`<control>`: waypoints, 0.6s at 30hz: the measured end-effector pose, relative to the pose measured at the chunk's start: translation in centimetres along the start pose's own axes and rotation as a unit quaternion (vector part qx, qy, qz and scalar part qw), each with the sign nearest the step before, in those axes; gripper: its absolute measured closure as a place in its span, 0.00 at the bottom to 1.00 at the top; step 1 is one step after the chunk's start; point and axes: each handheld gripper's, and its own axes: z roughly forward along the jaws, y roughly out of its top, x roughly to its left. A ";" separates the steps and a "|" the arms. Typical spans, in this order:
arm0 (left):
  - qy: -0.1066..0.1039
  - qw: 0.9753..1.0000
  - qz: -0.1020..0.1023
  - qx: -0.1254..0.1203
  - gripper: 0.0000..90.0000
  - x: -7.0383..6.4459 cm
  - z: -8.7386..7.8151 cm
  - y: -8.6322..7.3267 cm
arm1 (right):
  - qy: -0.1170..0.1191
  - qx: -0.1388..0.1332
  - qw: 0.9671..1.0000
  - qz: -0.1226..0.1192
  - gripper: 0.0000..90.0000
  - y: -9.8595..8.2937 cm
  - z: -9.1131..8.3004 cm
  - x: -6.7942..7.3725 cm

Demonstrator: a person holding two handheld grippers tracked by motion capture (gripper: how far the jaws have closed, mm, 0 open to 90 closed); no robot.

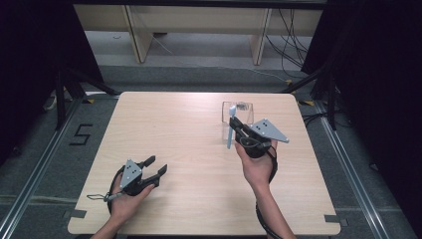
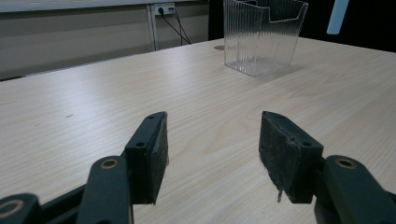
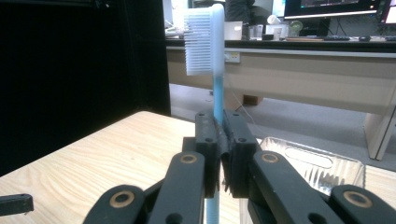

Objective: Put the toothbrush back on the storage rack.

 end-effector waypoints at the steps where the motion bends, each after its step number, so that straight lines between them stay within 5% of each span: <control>1: 0.000 1.000 0.000 0.000 0.47 0.0 0.0 0.0 | 0.004 -0.002 1.000 0.008 0.96 0.0 0.0 0.0; 18: 0.000 1.000 -0.001 0.002 0.46 0.0 0.0 0.0 | -0.026 -0.006 1.000 0.005 0.96 0.9 -0.4 -1.9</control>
